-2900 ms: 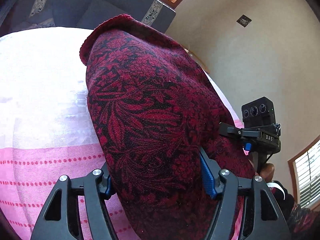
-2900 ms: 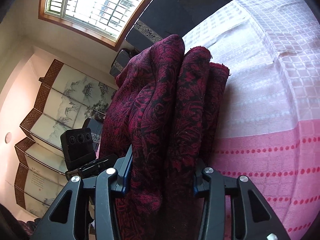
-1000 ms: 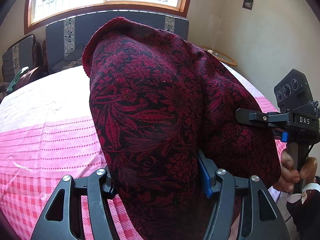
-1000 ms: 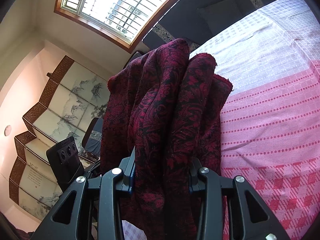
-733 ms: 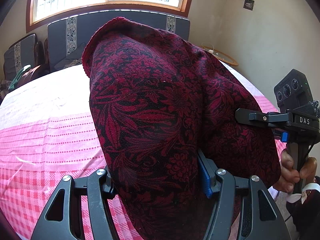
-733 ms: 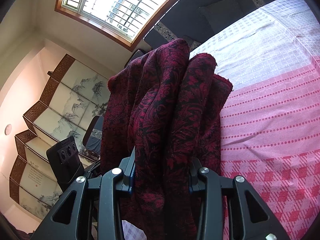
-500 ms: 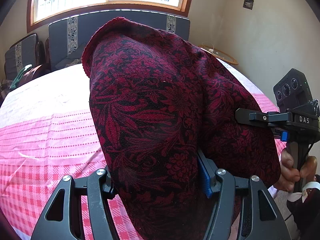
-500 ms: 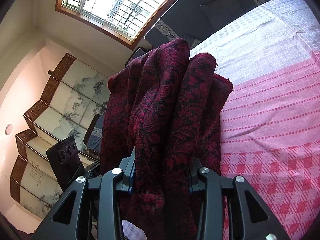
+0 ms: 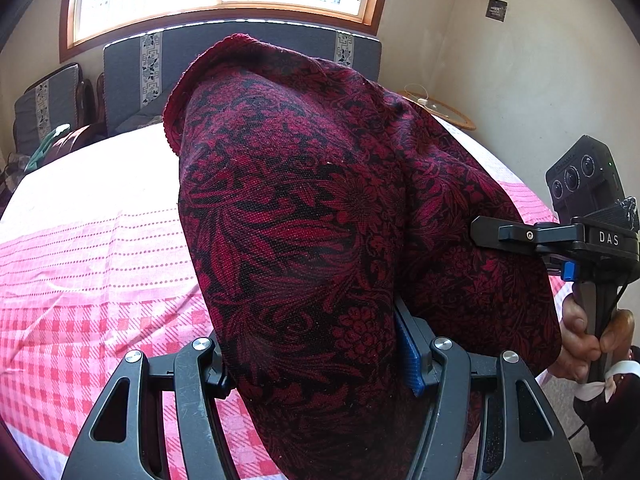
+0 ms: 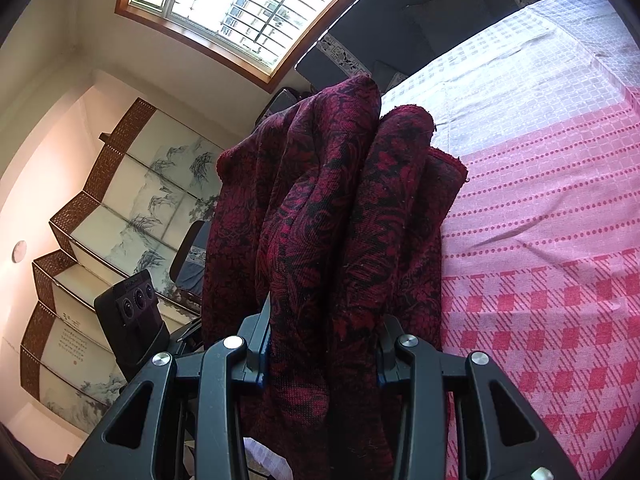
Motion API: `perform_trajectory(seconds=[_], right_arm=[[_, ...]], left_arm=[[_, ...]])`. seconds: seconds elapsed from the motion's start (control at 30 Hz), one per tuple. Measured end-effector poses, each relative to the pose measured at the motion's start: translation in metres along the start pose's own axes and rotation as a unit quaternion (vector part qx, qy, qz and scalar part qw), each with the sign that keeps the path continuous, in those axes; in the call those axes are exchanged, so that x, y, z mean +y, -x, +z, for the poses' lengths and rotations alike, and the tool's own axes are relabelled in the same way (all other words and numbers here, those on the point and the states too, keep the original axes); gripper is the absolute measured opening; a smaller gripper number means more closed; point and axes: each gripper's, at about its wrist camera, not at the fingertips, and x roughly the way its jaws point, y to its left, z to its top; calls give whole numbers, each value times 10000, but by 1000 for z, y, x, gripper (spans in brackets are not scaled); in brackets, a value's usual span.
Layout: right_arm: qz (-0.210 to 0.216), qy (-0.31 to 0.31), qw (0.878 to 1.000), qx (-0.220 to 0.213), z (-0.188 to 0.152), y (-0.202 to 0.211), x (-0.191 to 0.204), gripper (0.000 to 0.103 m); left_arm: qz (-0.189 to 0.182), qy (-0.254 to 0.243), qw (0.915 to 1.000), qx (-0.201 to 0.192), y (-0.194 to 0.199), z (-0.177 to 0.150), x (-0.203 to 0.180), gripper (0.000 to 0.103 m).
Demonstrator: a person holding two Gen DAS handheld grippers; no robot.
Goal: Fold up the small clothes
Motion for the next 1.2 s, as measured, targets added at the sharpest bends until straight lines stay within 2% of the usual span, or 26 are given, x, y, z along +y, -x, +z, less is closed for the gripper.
perform_trajectory(seconds=[1.2], right_arm=[[-14, 140, 9999, 98, 18, -2, -4, 35]], left_arm=[[44, -69, 10000, -19, -8, 2, -7, 62]])
